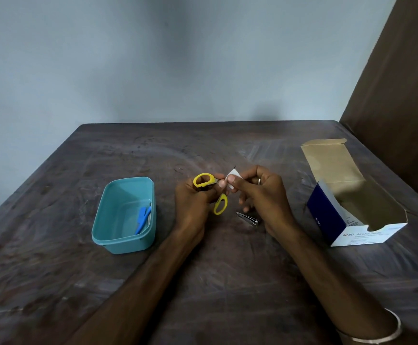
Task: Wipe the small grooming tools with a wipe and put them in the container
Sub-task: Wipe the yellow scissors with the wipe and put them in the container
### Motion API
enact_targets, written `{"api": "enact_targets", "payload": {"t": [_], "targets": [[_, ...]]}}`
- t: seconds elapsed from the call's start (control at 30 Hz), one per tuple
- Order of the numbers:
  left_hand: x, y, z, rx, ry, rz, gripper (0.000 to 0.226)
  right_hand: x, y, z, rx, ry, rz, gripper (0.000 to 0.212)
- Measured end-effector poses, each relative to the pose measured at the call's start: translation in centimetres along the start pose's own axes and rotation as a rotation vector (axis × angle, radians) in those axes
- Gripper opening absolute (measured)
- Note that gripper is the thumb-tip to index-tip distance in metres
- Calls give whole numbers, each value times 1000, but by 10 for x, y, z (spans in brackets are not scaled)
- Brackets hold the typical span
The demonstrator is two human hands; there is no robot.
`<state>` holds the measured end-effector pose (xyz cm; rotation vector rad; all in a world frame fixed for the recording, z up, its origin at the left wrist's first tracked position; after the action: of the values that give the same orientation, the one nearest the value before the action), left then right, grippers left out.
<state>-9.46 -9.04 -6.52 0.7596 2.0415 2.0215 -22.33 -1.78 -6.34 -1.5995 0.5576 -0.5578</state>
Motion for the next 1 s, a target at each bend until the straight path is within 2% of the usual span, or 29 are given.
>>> {"api": "enact_targets", "payload": {"t": [0.07, 0.2, 0.47, 0.63, 0.73, 1.0], "targets": [[-1, 0, 0, 13, -22, -1, 10, 0, 0, 0, 30, 8, -1, 30], [-1, -2, -1, 0, -32, -1, 12, 1, 2, 0, 60, -22, 2, 19], [2, 3, -1, -47, 3, 87, 8, 0, 1, -1, 83, -25, -13, 20], [-1, 5, -1, -85, 19, 105, 12, 1, -1, -1, 87, -91, -56, 9], [-1, 6, -1, -102, 11, 117, 12, 0, -2, 0, 80, -118, -73, 9], [0, 9, 1, -93, -32, 114, 18, 2, -1, 0, 59, -56, -73, 8]]}}
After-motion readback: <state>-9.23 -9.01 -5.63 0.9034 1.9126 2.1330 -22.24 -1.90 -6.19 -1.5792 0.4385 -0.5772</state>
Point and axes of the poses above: each hand's wrist, its own z-axis away from the middle knuckle, its own x-axis out of the palm, y = z × x, the point moved 3 cm from there along -z, towards the middle knuckle, and after that the axes turned 1 degree about -z, right-handed, at the moved point
